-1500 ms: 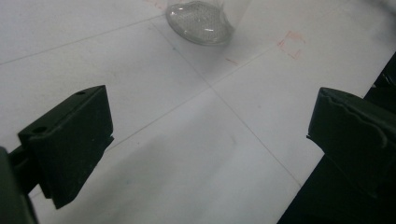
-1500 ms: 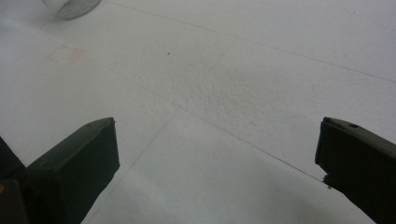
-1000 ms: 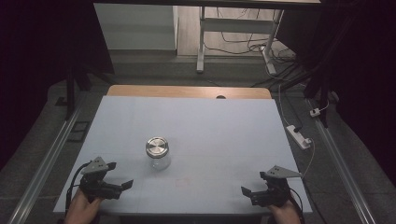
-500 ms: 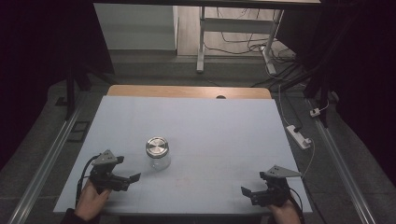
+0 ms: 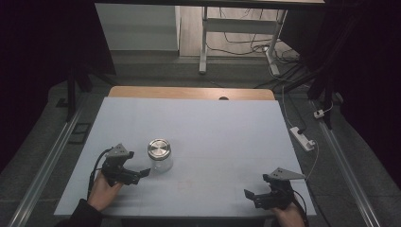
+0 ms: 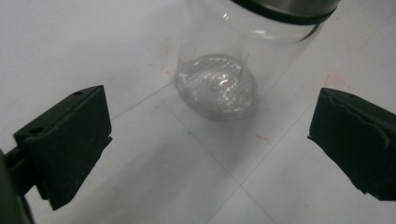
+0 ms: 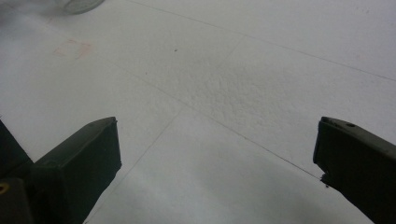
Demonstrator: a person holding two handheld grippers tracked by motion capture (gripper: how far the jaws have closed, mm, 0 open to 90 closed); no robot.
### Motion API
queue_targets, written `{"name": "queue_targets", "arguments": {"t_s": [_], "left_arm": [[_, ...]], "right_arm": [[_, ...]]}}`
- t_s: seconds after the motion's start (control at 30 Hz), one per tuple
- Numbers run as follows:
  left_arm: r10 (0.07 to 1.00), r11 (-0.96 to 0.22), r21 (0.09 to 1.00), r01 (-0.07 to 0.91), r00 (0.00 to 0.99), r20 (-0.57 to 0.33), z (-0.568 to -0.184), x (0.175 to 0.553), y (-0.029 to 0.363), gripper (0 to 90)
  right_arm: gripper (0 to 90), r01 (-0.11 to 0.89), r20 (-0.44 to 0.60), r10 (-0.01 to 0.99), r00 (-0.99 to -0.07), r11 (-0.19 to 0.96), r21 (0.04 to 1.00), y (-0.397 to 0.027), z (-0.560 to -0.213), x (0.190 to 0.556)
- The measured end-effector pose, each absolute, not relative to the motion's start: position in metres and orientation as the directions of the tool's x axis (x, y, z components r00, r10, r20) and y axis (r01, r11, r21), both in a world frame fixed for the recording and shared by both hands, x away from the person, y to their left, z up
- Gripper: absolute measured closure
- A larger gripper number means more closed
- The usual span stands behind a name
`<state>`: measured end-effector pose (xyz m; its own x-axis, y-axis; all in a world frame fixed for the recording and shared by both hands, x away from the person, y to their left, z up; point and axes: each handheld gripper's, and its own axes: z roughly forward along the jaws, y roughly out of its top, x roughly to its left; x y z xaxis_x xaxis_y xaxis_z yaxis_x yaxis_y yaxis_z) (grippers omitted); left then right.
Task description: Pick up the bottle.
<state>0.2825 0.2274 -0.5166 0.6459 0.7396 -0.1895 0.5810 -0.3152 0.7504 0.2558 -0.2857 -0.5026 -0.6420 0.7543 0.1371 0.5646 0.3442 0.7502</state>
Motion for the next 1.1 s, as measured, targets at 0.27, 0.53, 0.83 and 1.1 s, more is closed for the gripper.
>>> {"name": "queue_targets", "arguments": {"t_s": [0.27,0.53,0.83,1.1], "left_arm": [[0.712,-0.350,0.762,0.545,0.684,-0.162,-0.518,0.302,0.212,0.0],[0.684,-0.392,0.771,0.503,0.719,-0.122,-0.521,0.312,0.198,0.0],[0.657,-0.429,0.772,0.470,0.748,-0.090,-0.523,0.325,0.182,0.0],[0.614,-0.443,0.779,0.444,0.783,-0.097,-0.523,0.329,0.177,11.0]], "right_arm": [[0.8,0.566,0.138,0.755,-0.641,0.344,0.749,-0.286,-0.503,0.256],[0.8,0.572,0.143,0.753,-0.642,0.347,0.743,-0.285,-0.503,0.257],[0.8,0.572,0.140,0.750,-0.646,0.353,0.741,-0.285,-0.503,0.257],[0.8,0.570,0.138,0.748,-0.649,0.357,0.740,-0.284,-0.503,0.258]]}}
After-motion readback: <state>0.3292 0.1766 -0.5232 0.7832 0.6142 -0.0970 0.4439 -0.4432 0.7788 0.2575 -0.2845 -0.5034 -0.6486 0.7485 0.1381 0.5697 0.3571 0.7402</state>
